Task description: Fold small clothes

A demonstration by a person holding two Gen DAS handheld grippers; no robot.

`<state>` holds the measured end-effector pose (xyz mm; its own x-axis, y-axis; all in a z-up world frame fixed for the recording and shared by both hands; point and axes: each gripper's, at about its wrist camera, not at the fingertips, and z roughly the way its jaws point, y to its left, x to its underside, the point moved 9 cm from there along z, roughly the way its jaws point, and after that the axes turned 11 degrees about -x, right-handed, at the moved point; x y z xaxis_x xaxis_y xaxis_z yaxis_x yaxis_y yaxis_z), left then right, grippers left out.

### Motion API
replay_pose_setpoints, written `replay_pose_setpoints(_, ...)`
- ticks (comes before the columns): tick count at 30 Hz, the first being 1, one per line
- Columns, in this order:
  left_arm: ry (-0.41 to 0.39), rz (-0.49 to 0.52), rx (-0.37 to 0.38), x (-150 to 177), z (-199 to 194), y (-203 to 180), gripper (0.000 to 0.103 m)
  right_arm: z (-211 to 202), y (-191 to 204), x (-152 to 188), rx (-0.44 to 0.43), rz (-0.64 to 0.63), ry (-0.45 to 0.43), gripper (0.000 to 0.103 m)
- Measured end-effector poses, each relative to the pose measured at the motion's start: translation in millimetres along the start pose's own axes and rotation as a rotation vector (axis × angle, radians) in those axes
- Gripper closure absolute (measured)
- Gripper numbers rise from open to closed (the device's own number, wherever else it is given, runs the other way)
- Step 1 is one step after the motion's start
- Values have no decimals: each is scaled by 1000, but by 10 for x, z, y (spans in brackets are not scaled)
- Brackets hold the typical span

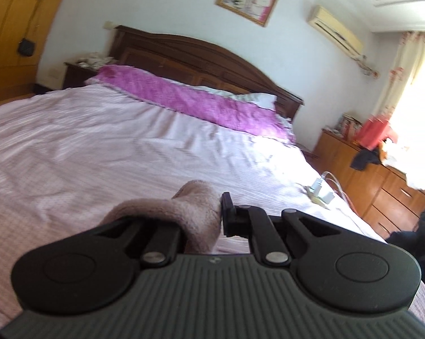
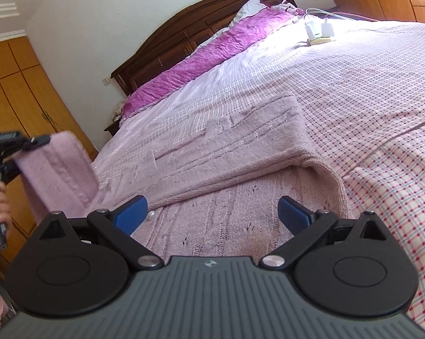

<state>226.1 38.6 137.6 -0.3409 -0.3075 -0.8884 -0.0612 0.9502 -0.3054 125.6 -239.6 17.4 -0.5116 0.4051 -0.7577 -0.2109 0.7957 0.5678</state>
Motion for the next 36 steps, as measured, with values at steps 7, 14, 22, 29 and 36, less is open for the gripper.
replay_pose_setpoints(7, 86, 120, 28, 549, 294, -735, 95, -88, -138, -12, -11, 56, -25, 1)
replay_pose_setpoints(14, 309, 245, -29, 1461, 723, -807, 83, -106, -243, 8, -16, 81, -25, 1)
replay_pose_setpoints(22, 347, 335, -19, 1772, 562, -831, 46, -74, -230, 39, -11, 70, -13, 1)
replay_pose_setpoints(29, 362, 346, -47, 1663, 240, -661, 45, -59, -186, 26, -17, 83, -2, 1)
replay_pose_setpoints(36, 379, 342, -117, 1554, -154, -238, 45, -47, 61, 2, -42, 35, 18, 1)
